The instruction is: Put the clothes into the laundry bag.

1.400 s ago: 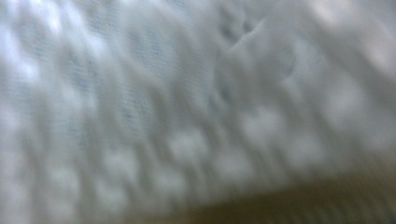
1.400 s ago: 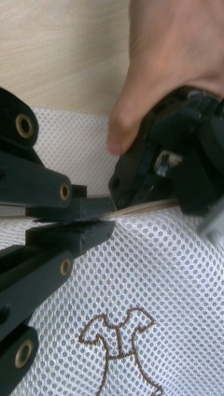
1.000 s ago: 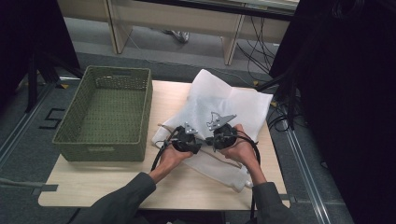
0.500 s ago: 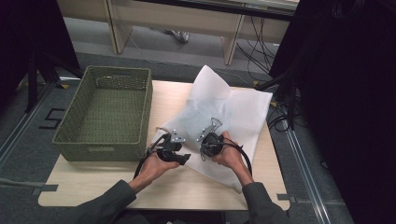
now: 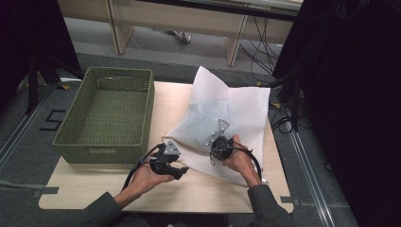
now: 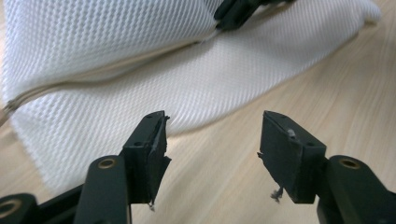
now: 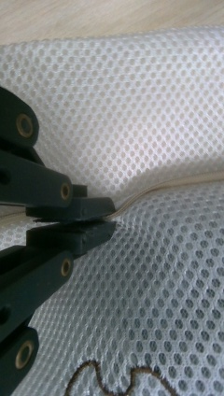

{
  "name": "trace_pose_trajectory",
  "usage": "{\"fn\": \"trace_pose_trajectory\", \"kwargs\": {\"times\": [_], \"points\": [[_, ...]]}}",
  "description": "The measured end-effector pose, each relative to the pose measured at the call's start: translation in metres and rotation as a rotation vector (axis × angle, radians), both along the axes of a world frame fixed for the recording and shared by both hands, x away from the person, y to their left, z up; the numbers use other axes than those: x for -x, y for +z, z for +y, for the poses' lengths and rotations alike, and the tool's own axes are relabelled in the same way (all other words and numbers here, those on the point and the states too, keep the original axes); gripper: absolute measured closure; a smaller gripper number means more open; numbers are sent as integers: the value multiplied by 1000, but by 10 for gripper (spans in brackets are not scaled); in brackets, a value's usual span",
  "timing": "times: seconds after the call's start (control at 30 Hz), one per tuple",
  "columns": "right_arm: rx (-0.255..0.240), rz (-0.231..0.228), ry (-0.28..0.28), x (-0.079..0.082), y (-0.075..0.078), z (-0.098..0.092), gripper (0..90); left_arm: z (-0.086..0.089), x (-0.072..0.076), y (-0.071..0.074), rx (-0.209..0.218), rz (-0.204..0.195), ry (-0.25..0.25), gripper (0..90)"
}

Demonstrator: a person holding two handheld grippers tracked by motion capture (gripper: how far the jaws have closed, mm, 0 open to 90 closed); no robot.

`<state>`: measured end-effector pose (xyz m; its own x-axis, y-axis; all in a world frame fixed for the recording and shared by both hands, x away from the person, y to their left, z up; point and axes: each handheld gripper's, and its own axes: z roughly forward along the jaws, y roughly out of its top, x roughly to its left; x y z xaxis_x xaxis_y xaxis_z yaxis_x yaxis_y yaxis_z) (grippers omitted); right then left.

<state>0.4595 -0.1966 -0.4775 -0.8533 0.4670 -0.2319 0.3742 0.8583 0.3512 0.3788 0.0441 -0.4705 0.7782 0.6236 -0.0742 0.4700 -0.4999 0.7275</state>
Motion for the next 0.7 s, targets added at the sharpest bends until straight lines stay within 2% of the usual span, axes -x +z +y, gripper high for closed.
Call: {"fn": "trace_pose_trajectory", "kwargs": {"times": [0.1, 0.17, 0.27, 0.33, 0.43, 0.47, 0.53, 0.6, 0.7], "points": [[-15, -21, -16, 0, 4, -7, 876, 3, 3, -1, 1, 3, -5, 393], [-7, -42, -30, -2, 6, -12, 876, 5, 5, -1, -5, 5, -4, 389], [0, -54, -52, -4, 3, -16, 873, 6, 8, -2, -7, 13, 0, 385], [-1, -56, -52, -5, 0, -18, 872, 7, 8, -3, -21, 3, -20, 384], [42, -75, -49, -6, -5, -14, 872, 5, 9, -5, -21, 14, -11, 374], [58, -74, -49, -8, -7, -13, 872, 5, 8, -6, -23, 9, -24, 373], [49, -86, -62, -10, -7, -14, 870, 3, 10, -7, -16, 26, -16, 368], [48, -90, -66, -12, -7, -16, 868, 4, 9, -7, -32, 16, -35, 367], [47, -91, -78, -13, -7, -19, 854, 3, 10, -7, -27, 27, -25, 362]]}}
